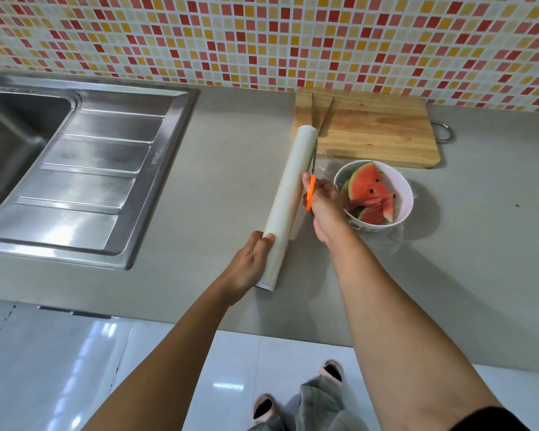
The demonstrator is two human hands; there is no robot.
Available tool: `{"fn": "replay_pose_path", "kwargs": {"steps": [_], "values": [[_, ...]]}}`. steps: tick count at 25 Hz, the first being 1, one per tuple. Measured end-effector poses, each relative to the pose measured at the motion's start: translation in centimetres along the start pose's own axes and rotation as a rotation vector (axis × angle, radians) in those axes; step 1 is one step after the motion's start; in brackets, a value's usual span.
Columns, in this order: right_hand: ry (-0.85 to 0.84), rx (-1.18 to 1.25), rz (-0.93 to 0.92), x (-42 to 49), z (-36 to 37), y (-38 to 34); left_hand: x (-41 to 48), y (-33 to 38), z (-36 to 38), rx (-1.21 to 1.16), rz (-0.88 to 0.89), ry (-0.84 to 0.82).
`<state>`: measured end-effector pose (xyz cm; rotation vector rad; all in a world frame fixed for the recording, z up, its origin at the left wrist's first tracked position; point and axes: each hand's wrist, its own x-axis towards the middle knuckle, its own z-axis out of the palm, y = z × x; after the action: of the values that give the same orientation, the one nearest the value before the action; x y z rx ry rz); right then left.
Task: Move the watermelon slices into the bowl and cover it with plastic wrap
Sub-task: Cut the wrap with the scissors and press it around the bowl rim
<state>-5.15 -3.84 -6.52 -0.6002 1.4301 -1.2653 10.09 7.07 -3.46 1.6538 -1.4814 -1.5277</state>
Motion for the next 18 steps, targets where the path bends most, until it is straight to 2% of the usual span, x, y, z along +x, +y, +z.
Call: {"fn": "replay_pose_path", "kwargs": {"steps": [18], "values": [[0.009,-0.100,-0.001,0.2,1.0,-0.4,-2.0,-2.5,-4.3,0.126,0.029,-0.037]]}}
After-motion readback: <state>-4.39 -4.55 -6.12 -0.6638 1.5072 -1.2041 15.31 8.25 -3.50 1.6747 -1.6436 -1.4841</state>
